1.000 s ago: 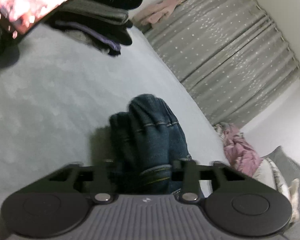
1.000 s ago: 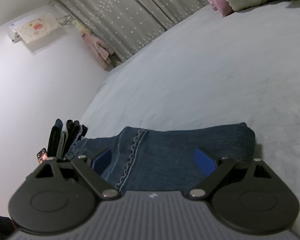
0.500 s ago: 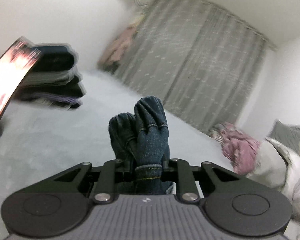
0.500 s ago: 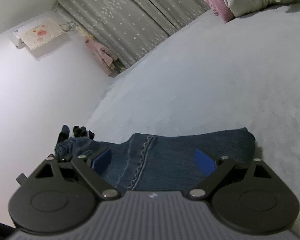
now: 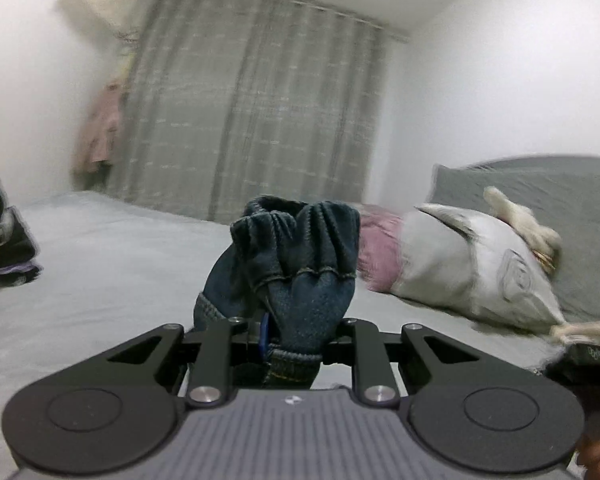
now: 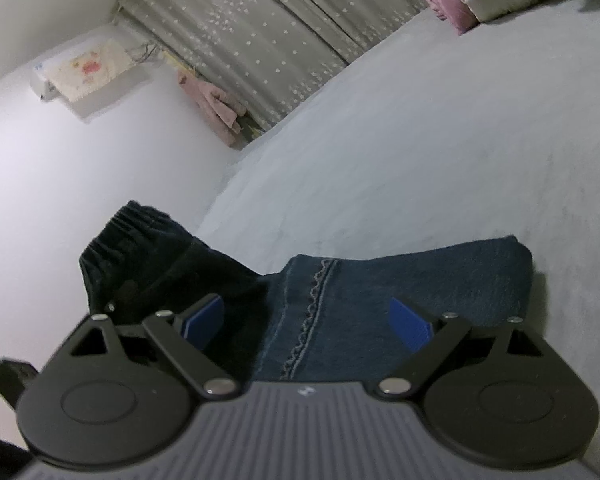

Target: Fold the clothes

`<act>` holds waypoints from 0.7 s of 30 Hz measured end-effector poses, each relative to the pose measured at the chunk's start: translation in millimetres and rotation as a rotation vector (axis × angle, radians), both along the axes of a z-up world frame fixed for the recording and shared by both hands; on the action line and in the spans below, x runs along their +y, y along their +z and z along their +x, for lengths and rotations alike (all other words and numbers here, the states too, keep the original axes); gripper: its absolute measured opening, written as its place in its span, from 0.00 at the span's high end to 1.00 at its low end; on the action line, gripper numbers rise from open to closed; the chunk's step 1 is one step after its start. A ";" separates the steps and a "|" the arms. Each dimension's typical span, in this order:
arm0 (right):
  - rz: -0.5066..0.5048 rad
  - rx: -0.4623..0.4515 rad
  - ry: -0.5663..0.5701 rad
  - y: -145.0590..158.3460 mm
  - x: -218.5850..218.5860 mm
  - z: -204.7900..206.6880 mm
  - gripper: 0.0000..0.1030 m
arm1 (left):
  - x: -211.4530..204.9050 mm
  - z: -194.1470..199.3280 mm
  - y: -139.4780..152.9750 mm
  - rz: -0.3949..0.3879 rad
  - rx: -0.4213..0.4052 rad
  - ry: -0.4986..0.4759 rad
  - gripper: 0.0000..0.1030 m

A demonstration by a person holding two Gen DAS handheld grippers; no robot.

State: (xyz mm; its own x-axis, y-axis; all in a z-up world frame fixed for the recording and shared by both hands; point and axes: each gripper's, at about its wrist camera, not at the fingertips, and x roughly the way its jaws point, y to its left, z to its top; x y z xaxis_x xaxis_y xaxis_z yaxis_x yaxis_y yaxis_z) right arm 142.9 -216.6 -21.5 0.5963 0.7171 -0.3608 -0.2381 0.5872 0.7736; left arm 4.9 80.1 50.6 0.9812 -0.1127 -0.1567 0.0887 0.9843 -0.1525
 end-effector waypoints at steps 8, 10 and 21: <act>0.132 0.058 -0.086 -0.5 -35.8 -4.7 0.11 | -83.7 4.6 -31.8 0.181 0.082 -0.218 0.80; 0.158 0.082 -0.115 -2.6 -46.7 -6.6 0.11 | -96.2 7.9 -42.8 0.214 0.111 -0.244 0.80; 0.130 0.158 -0.199 -17.2 -72.3 -8.0 0.11 | -165.4 16.8 -99.5 0.629 0.209 -0.295 0.57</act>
State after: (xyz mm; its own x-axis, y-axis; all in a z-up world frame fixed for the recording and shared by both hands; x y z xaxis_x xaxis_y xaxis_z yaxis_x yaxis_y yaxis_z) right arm 134.9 -288.8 -38.7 0.6738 0.6376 -0.3733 0.0016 0.5040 0.8637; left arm 21.7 -85.3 -48.9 0.8665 -0.1949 -0.4596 0.3950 0.8307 0.3923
